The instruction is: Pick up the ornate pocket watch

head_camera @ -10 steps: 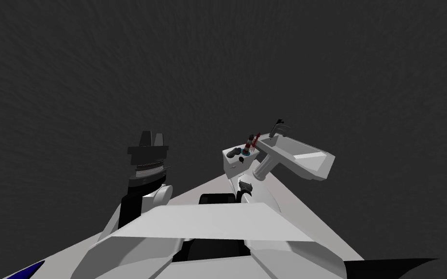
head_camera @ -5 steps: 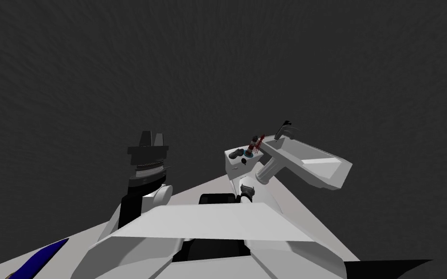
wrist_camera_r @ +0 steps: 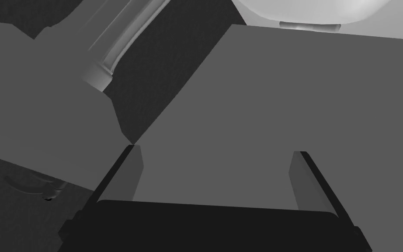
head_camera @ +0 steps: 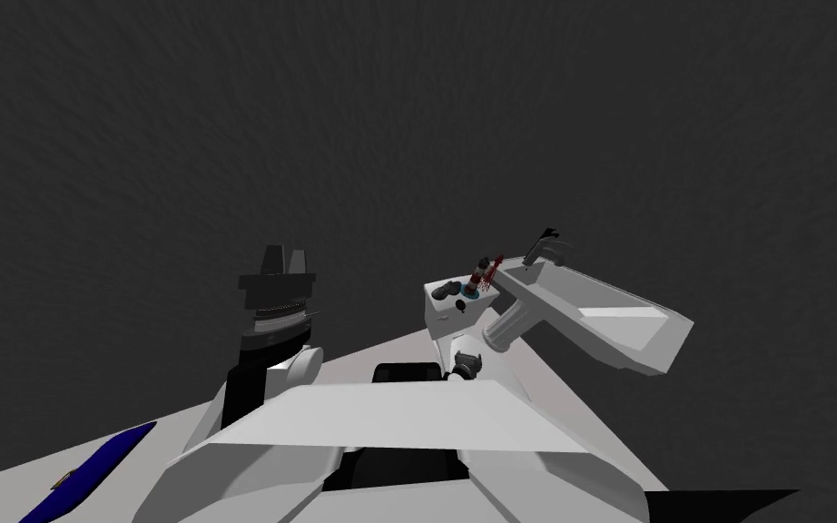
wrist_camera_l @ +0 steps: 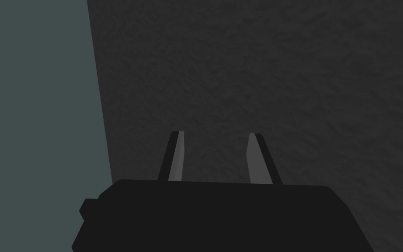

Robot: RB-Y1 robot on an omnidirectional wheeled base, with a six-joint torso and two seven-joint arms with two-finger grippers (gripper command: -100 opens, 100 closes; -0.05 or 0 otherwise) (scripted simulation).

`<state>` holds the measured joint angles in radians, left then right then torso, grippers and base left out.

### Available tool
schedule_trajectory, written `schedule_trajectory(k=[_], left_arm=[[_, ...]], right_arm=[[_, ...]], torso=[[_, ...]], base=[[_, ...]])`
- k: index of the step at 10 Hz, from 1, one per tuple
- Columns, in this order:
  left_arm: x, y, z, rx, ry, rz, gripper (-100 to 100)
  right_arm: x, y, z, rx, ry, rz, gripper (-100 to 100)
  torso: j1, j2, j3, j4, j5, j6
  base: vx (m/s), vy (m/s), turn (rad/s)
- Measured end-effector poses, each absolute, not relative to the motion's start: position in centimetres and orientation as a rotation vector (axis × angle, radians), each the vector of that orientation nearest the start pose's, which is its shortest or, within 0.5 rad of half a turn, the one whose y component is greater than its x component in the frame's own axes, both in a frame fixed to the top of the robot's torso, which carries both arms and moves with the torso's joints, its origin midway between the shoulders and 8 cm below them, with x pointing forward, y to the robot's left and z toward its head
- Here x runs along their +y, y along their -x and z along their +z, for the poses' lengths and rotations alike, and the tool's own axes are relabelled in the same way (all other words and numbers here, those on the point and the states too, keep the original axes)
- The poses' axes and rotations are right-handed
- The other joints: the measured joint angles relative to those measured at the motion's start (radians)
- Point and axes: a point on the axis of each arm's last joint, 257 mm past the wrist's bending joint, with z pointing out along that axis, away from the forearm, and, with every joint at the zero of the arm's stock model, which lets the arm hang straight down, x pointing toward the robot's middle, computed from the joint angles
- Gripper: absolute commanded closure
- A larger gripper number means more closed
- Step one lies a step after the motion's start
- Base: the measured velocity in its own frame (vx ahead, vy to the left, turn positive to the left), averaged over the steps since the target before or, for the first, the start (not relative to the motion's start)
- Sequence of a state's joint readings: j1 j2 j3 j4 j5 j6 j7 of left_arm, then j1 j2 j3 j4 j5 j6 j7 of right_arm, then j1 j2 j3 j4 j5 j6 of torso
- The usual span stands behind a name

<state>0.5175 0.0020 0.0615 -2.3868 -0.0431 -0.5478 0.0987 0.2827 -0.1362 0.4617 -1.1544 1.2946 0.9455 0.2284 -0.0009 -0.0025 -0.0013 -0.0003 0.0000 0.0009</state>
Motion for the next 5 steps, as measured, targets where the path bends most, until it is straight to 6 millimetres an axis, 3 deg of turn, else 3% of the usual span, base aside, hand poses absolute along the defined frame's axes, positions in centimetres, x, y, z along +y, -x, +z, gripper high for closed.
schedule_trajectory(k=[5], left_arm=[[28.5,-30.8,7.4,0.525,0.537,-1.331,0]], right_arm=[[-35.7,-23.8,-51.7,2.242,0.054,-1.102,-100]], torso=[[0.000,0.000,0.000,0.000,0.000,0.000]], base=[[0.019,-0.012,0.100]])
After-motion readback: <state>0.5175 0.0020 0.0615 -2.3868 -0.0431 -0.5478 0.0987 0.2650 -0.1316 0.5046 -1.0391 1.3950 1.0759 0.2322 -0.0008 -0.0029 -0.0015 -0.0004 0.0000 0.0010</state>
